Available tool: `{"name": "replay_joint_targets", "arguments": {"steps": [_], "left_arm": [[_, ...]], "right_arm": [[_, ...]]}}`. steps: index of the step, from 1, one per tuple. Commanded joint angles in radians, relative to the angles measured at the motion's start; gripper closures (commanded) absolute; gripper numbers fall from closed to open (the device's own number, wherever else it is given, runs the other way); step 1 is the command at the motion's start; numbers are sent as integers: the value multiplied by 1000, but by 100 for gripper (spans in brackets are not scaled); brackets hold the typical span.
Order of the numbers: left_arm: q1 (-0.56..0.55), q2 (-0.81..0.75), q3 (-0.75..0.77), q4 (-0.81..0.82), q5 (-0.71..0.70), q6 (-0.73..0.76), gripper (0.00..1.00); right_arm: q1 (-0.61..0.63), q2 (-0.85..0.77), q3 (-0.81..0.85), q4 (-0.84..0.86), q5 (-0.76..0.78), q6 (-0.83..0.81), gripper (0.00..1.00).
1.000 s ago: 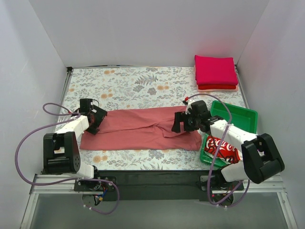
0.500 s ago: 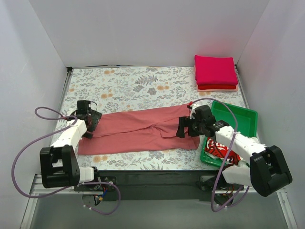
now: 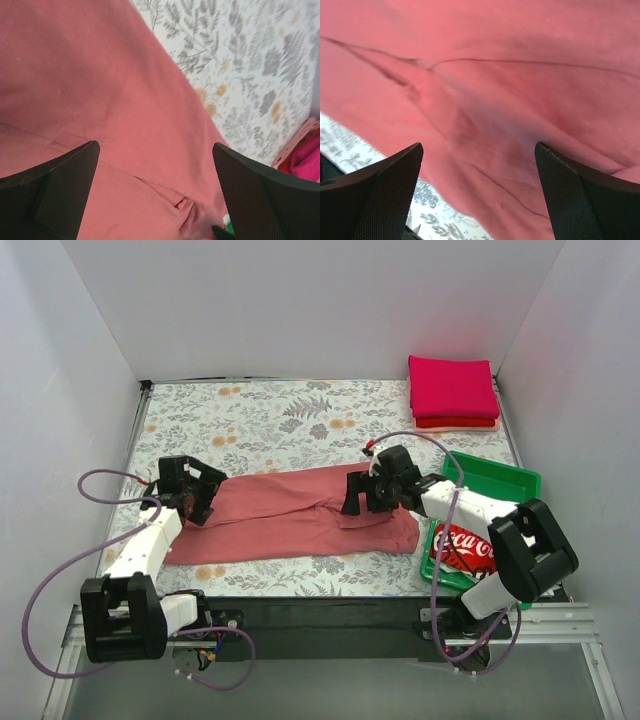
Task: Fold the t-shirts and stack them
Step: Fold the tshirt
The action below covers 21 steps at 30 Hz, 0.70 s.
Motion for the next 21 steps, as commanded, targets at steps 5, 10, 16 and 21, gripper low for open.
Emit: {"name": "replay_joint_targets", "arguments": {"steps": [5, 10, 16, 21], "left_arm": [[-32, 130, -8, 45, 73, 72, 4], [-45, 159, -40, 48, 21, 72, 4], [-207, 195, -68, 30, -20, 43, 4], [-344, 181, -111, -39, 3, -17, 4]], "right_arm": [[-64, 201, 38, -4, 94, 121, 2], [-105, 316, 124, -15, 81, 87, 2], [-150, 538, 405, -73, 52, 17, 2], [-170, 738, 751, -201, 55, -34, 2]]}}
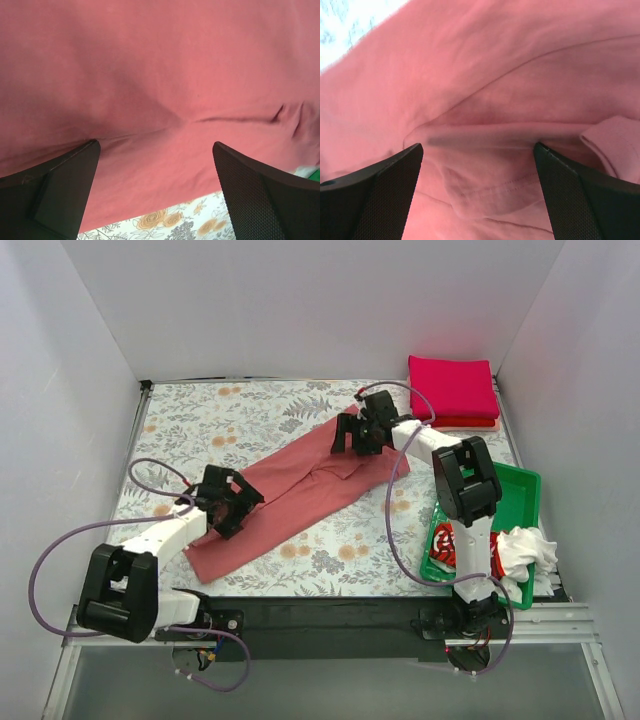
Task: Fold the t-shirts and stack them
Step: Fold the tshirt
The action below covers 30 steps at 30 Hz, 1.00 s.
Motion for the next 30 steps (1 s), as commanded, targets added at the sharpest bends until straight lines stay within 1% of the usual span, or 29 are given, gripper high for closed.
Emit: {"name": "replay_joint_targets", "arguments": {"steps": [1, 2, 3, 4, 5, 6, 7, 8, 9, 11, 12, 13, 15, 16, 18, 19, 23, 24, 27, 30], "left_arm": [[-130, -16, -67, -90, 48, -63, 4], [-158, -50, -92, -90, 58, -79, 4], [-184, -68, -103, -86, 77, -99, 4], [-238, -82, -112, -85, 87, -123, 4], [-266, -97, -120, -82, 91, -142, 4], [-292, -116, -130, -73, 99, -155, 4], [-342, -121, -135, -61, 102, -180, 4], [-367, -121, -138, -47, 107, -189, 4], [-390, -105, -152, 2, 111, -198, 4], [-467, -78, -169, 68, 78, -252, 4], [-491, -29, -178, 135, 67, -267, 4], [-531, -1, -176, 166, 62, -275, 4], [-568, 62, -151, 211, 56, -284, 3], [-605, 124, -109, 214, 49, -280, 3], [-631, 180, -68, 217, 32, -263, 3], [-649, 235, -23, 214, 30, -257, 2], [-663, 339, 78, 220, 27, -216, 2], [-663, 355, 95, 213, -8, -205, 2], [-663, 399, 149, 202, -13, -180, 2], [-663, 418, 199, 170, -22, -156, 2]], "right_arm": [[-14, 189, 185, -167, 37, -73, 2], [-14, 226, 292, -185, 2, -76, 2], [-14, 264, 360, -204, -21, -82, 2], [-16, 339, 420, -224, -38, -88, 2], [-14, 375, 477, -271, -59, -88, 2], [-14, 409, 594, -287, -78, -88, 2], [-14, 438, 636, -293, -96, -85, 2], [-14, 485, 679, -288, -122, -68, 2], [-11, 508, 750, -285, -138, -59, 2], [-8, 571, 816, -272, -194, -16, 2], [-6, 585, 834, -230, -220, 5, 2], [-3, 596, 833, -197, -245, 25, 2], [1, 593, 803, -82, -276, 70, 2], [7, 591, 787, -51, -273, 74, 2], [14, 598, 786, -8, -264, 85, 2], [14, 613, 790, 30, -264, 90, 2], [14, 673, 867, 74, -253, 113, 2], [14, 682, 878, 78, -242, 113, 2], [9, 693, 881, 104, -195, 105, 2], [-3, 691, 881, 138, -196, 126, 2]]}}
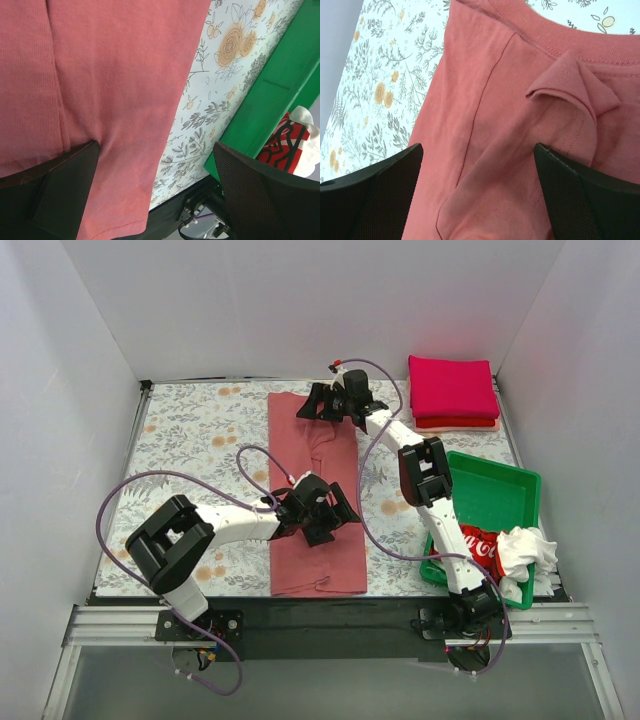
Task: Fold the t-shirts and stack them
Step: Fold the tshirt
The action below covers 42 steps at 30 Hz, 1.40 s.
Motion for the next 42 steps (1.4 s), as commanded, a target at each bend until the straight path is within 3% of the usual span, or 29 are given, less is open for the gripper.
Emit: {"name": "replay_joint_targets", "arguments": {"steps": [1, 6, 17, 19, 24, 26, 27, 31, 39, 42], "left_arm": [[-5, 68, 10, -171, -95, 76, 2], [-11, -16, 59, -252, -110, 114, 2], [-77, -318, 96, -433, -196, 168, 2], [-77, -368, 71, -500, -216, 138, 2], [-77, -513, -47, -686, -277, 52, 2], [-77, -562, -85, -729, -307, 7, 2], [-75, -585, -116, -765, -316, -5, 2], [-74, -700, -209, -804, -298, -54, 2], [-74, -733, -311, -784, -247, -62, 15], [-74, -696, -329, -752, -213, -44, 28]], "right_arm": [[-12, 48, 4, 0, 50, 27, 2], [-19, -40, 7, 2, -36, 24, 2], [-6, -511, -229, -105, -44, -180, 2], [-3, -646, -384, -120, -12, -192, 2], [66, -1009, -961, -113, 380, -217, 2], [92, -1184, -1117, -104, 456, -214, 2], [113, -1292, -1282, -78, 494, -180, 2], [193, -1503, -1566, -60, 559, -70, 2], [389, -1557, -1728, -147, 525, 55, 6], [437, -1566, -1736, -166, 533, 79, 7]]}}
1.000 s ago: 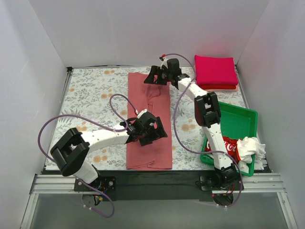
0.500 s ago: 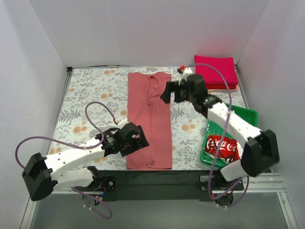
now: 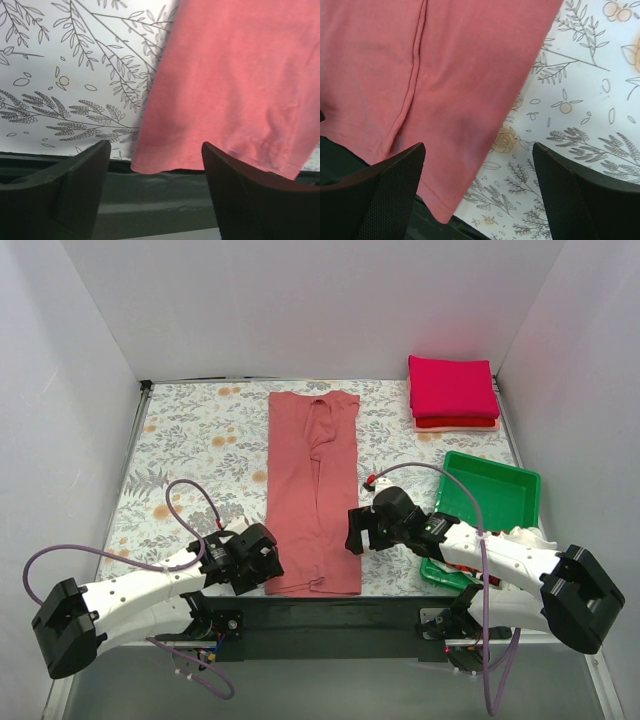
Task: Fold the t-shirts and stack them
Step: Fold the tshirt
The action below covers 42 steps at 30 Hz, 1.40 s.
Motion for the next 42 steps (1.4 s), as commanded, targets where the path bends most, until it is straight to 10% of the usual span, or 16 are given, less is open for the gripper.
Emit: {"name": "replay_joint_targets", "arguments": {"steps": [1, 17, 34, 42], "left_arm": [[1, 30, -18, 31, 41, 9, 33], [1, -3, -70, 17, 128, -3, 99], [1, -25, -85, 29, 150, -6, 100], [1, -49, -93, -3, 122, -35, 100]], "right_arm": [[47, -39, -5, -6, 34, 67, 7], [116, -48, -40, -80, 22, 129, 9], [417, 91, 41, -183, 136, 161, 19], [428, 72, 23, -209, 137, 199, 65]]}}
